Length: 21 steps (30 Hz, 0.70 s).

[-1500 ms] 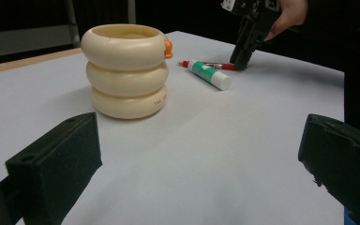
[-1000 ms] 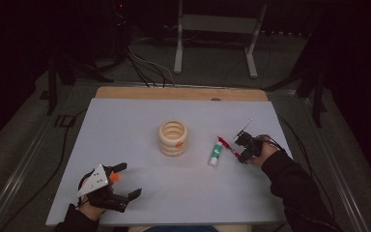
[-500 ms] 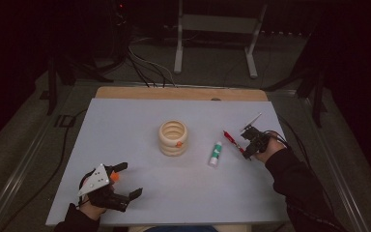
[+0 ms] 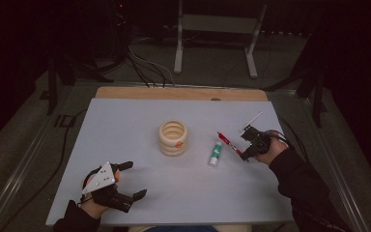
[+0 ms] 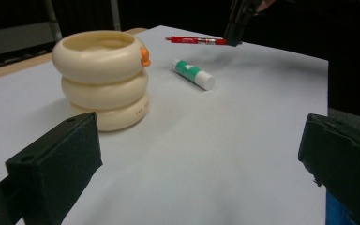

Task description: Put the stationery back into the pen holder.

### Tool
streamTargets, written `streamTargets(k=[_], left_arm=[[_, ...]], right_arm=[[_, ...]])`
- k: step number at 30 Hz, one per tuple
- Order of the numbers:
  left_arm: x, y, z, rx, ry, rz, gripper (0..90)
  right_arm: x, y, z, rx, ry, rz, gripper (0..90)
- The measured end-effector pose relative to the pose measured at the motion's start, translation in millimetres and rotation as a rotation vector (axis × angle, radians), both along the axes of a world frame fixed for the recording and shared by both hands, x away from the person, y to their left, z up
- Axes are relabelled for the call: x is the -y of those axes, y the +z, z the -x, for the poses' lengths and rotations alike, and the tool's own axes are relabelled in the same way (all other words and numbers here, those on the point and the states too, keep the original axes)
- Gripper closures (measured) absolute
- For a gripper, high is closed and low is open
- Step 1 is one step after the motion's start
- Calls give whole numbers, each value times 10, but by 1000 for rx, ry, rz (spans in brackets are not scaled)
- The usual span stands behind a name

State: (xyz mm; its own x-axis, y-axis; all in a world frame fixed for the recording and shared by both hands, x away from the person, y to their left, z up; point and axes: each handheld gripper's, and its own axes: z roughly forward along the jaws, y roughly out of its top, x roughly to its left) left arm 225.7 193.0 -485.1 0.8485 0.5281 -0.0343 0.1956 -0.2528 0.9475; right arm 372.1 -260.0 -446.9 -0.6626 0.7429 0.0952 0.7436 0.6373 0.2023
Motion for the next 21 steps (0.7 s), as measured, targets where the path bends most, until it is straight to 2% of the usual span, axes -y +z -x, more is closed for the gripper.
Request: streamTargets(k=[8,10,12,15,17,21], left_arm=[[73,135,-95,27,-33,-77,1],[101,175,-121,49,-43,-87,1],[135,215,-145,73,-47,-97,1],[187,274,-192,111,-30,-137,1],[227,321,-227,135,-37,-161,1],[317,402,-275,144,-52,-214,18]], right_arm=[[-169,71,115,-23,83,-36,809],[-204,92,135,-28,97,-55,809],[-251,113,159,-25,111,-51,809],[-302,140,182,-29,132,-55,809],[-330,153,196,-45,140,-77,809],[-407,145,233,-73,173,-84,809]])
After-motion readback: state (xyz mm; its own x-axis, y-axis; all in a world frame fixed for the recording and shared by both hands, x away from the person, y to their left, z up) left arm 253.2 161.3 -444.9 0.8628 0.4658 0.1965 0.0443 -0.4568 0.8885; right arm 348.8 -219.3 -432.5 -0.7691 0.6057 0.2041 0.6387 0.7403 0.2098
